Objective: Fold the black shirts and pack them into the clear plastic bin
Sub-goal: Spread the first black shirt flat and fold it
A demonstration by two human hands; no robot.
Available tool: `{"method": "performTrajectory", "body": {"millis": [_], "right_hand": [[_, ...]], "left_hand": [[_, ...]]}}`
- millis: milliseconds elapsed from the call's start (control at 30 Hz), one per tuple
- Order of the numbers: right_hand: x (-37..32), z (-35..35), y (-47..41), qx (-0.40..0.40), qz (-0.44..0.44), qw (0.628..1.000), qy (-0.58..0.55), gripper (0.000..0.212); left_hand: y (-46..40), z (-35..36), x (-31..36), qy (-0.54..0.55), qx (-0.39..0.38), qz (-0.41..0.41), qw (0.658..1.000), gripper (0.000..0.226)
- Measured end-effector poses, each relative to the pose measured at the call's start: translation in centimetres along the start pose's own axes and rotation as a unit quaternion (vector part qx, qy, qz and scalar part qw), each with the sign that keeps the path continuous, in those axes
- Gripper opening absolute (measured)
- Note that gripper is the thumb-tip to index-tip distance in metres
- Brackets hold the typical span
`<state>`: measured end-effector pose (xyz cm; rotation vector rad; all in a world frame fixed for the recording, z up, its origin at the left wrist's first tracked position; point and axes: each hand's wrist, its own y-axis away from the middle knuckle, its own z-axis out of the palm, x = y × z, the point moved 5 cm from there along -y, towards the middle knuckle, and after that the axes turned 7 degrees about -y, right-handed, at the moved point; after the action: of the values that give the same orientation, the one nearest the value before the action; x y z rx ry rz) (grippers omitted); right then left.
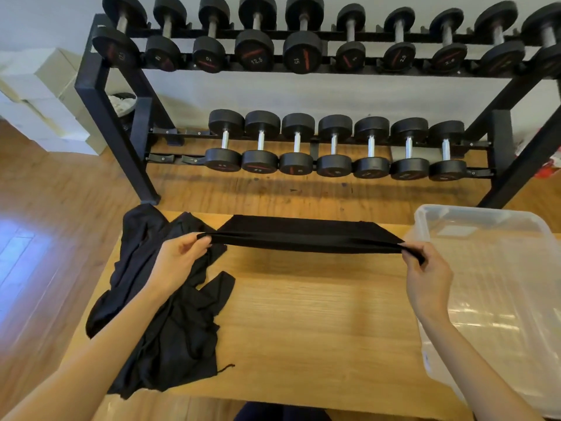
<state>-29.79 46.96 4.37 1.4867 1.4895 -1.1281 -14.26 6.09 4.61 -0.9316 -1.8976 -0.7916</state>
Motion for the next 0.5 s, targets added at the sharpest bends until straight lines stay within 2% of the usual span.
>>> {"method": "performTrajectory", "body": {"millis": [100, 400, 500], "right_hand": [[1.3, -0.3, 2.7, -0.016, 0.015, 1.000, 0.022, 0.018], [3.1, -2.0, 9.2, -0.073, 0.024, 0.991, 0.105, 0.023], [2.9, -3.1, 11.1, -0.083, 0.020, 0.989, 0.119, 0.024]], "left_hand": [[2.2, 0.0, -0.9, -0.067, -0.032, 0.018, 0.997, 0.027], [6.6, -1.0, -3.1, -0.094, -0.060, 0.018, 0.994, 0.025], [8.3, -1.4, -4.5, -0.131, -0.086, 0.014, 0.988, 0.035]]}}
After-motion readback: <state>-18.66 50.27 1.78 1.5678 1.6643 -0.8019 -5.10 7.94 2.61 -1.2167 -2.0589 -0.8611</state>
